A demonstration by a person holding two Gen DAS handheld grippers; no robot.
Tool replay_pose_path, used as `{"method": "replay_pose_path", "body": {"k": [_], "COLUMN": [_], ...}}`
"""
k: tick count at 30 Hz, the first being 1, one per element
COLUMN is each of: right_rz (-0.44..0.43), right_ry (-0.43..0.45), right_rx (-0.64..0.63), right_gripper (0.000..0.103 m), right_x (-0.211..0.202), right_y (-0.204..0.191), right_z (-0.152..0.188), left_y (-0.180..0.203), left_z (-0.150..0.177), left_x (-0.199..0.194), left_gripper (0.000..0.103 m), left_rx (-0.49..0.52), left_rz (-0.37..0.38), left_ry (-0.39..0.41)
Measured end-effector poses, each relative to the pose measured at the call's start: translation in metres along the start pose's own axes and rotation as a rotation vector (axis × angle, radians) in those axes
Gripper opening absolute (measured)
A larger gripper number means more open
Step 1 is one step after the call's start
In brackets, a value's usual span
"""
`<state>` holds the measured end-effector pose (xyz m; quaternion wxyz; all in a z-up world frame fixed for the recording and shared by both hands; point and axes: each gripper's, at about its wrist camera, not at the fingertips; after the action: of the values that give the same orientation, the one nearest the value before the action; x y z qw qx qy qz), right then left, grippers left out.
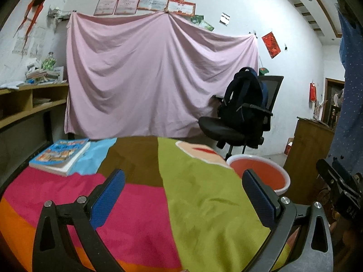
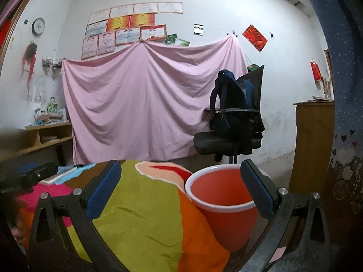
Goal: Collect trash
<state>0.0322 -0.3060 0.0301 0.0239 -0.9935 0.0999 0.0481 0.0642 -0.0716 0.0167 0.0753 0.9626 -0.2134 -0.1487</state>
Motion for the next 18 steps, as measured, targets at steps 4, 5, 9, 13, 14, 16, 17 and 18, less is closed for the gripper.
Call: {"method": "replay_pose_path", "body": {"k": [4, 5, 9, 13, 14, 16, 17, 18], "right_rz": [-0.012, -0.013, -0.029, -0.034, -0.033, -0.031, -0.031, -0.030], "right_ry": [-0.019, -0.022, -0.035, -0.041, -0.045, -0.056, -0.059, -0.062], "right_rx": [-0.016, -0.021, -0.048, -0.059, -0.060, -0.063, -0.064, -0.064], "right_gripper": [0.103, 0.103, 0.103, 0.103, 0.103, 0.103, 0.103, 0.103], "right_x": [-0.001, 0.000, 0.004, 0.008, 0.009, 0.012, 0.012, 0.014], "right_y": [-0.004, -0.005, -0.012, -0.016, -0.016, -0.016, -0.016, -0.016], "right_z": [0.012, 0.014, 0.021, 0.024, 0.026, 0.028, 0.028, 0.029], "left_y": [0.000, 0.000, 0.001, -0.003, -0.003, -0.004, -0.004, -0.004], "left_z": [0.011, 0.013, 0.020, 0.027, 0.029, 0.031, 0.032, 0.032], "left_x": [-0.004, -0.004, -0.006, -0.004, -0.003, -0.001, -0.001, 0.000], "left_gripper": [0.101, 0.101, 0.101, 0.101, 0.101, 0.101, 0.101, 0.101], "left_rx": [0.009, 0.013, 0.029, 0.019, 0.016, 0.013, 0.010, 0.007], "left_rz": [-0.011, -0.015, -0.024, -0.026, -0.034, -0.042, -0.045, -0.046], "left_ry": [0.010, 0.012, 0.028, 0.020, 0.016, 0.010, 0.010, 0.012]}}
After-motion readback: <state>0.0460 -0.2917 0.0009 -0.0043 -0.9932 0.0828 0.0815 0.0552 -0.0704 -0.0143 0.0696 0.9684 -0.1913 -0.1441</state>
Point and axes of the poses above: each gripper's, at about its wrist camera, not at the fingertips, and x roughly the way its jaws point, y to its right, z to its underside, and after that the axes turned 12 degrees about z, right-handed
